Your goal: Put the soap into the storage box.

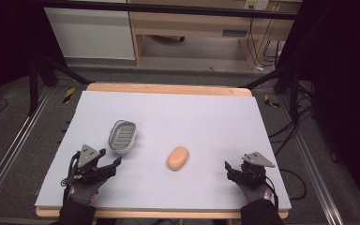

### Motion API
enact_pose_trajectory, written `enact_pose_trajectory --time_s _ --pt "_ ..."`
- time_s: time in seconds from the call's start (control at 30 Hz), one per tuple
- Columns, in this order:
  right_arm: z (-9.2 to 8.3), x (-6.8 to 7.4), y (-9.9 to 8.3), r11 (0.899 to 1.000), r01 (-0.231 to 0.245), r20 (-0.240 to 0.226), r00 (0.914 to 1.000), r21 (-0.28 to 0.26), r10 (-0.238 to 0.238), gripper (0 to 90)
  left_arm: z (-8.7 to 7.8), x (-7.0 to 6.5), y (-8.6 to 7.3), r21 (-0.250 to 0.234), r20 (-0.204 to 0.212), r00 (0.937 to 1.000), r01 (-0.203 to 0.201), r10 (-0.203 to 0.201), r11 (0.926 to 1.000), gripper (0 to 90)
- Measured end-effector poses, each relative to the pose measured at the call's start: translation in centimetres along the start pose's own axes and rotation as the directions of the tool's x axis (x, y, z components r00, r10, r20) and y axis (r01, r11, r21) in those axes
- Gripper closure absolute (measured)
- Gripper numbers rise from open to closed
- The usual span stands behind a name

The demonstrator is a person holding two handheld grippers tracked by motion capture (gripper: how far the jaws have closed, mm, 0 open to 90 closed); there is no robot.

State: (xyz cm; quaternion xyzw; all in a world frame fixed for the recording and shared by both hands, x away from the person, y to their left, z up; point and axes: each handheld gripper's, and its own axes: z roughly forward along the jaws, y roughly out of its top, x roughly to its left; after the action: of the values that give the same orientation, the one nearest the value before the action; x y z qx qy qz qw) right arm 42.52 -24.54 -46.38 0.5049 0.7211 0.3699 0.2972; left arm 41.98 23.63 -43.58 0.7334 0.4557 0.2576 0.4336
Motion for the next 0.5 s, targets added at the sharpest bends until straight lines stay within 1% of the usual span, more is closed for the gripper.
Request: enact_pose_trajectory --time_s 0.13,0.17,0.3,0.33,0.4,0.5 --pt "0.1 0.0 0.0 1.000 -0.008 -0.003 1.0000 0.002 0.008 17.5 0.2 -0.8 0.3 -0.005 0.024 0.9996 -0.015 0.015 0.9999 30.4" --pt "0.2 -0.1 0.0 1.000 -0.003 0.008 1.0000 0.005 0.003 17.3 0.3 -1.0 0.4 -0.004 0.029 0.9993 -0.022 0.022 0.9997 29.7" --pt "0.2 -0.1 0.0 1.000 -0.003 0.011 0.9999 0.004 0.003 16.0 0.6 -1.4 0.6 -0.005 0.038 0.9992 -0.013 0.013 0.9999 28.6" --pt "0.2 -0.1 0.0 1.000 -0.003 0.014 0.9999 0.003 0.003 15.3 0.8 -1.7 0.7 -0.008 0.044 0.9989 -0.015 0.015 0.9999 28.4" --pt "0.2 0.0 0.0 1.000 0.001 0.014 0.9999 0.002 -0.001 14.9 0.8 -1.9 0.8 -0.005 0.045 0.9987 -0.021 0.021 0.9998 28.1" --pt "0.1 0.0 0.0 1.000 -0.001 0.012 0.9999 -0.001 0.001 14.1 0.8 -2.2 1.2 -0.014 0.057 0.9981 -0.024 0.025 0.9996 27.8"
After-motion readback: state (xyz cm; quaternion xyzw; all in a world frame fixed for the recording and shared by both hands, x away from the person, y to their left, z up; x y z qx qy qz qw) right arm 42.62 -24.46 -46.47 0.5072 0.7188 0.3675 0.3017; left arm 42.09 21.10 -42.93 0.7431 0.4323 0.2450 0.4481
